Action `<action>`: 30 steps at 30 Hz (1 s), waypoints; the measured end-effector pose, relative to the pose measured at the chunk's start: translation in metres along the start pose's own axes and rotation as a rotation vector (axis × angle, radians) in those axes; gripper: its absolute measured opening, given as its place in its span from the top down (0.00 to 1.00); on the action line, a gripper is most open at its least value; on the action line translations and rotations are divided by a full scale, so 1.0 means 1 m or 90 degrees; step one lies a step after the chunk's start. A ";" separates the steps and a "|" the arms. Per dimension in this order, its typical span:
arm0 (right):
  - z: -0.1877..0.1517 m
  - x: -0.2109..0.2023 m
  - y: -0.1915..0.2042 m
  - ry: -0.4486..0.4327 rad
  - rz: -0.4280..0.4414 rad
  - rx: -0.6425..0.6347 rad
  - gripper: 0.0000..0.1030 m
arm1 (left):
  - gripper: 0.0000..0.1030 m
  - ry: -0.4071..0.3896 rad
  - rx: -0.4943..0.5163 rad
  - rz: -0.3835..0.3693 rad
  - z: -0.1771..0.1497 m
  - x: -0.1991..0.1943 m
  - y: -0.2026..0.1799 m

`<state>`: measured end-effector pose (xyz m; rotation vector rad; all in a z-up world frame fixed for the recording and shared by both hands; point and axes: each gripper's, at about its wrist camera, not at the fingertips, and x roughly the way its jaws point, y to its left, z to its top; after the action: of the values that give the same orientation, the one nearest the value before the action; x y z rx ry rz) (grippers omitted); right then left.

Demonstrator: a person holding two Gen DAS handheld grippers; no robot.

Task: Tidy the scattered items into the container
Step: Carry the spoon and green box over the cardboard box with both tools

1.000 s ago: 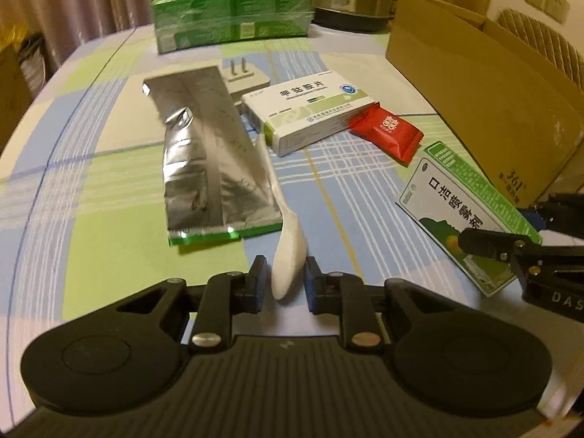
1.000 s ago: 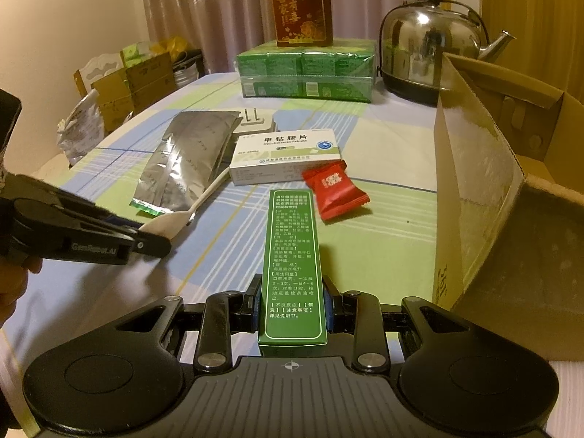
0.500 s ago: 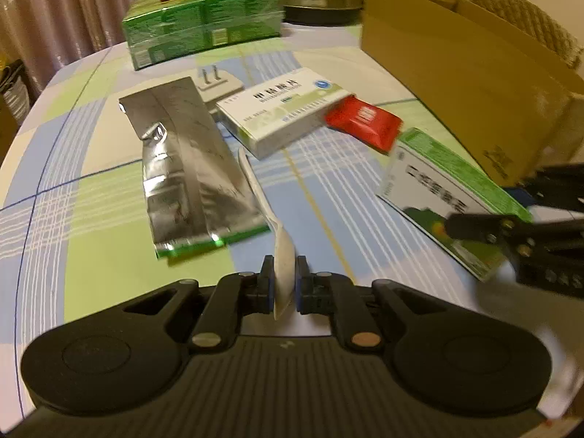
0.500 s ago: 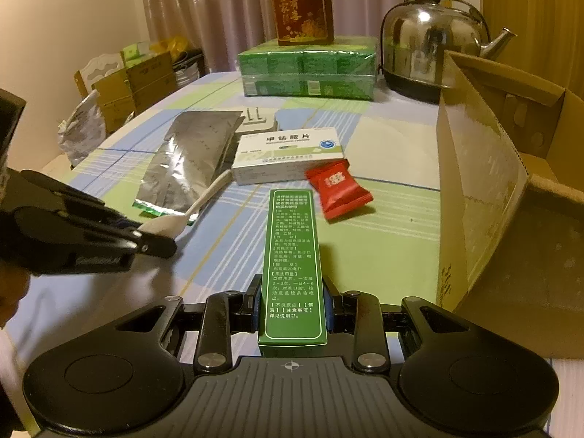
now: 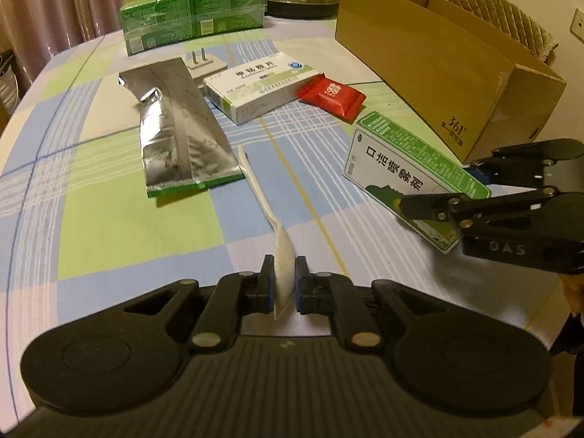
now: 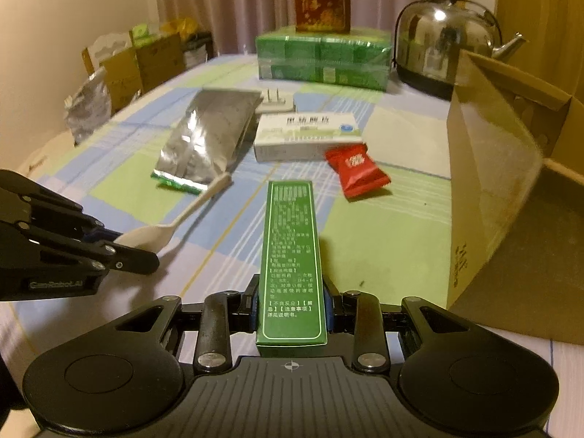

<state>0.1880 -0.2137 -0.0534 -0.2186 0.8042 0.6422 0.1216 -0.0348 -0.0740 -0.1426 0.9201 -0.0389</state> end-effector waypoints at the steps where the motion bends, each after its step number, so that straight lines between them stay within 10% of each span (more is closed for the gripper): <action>1: 0.000 0.002 0.000 0.000 -0.001 0.000 0.73 | 0.93 0.001 -0.003 -0.001 -0.002 0.001 0.001; 30: 0.009 -0.031 0.014 -0.033 -0.011 0.008 0.74 | 0.94 -0.040 -0.034 -0.021 -0.003 -0.031 -0.005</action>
<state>0.1689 -0.2130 -0.0236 -0.1975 0.7557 0.6241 0.1000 -0.0376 -0.0504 -0.2084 0.8566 -0.0405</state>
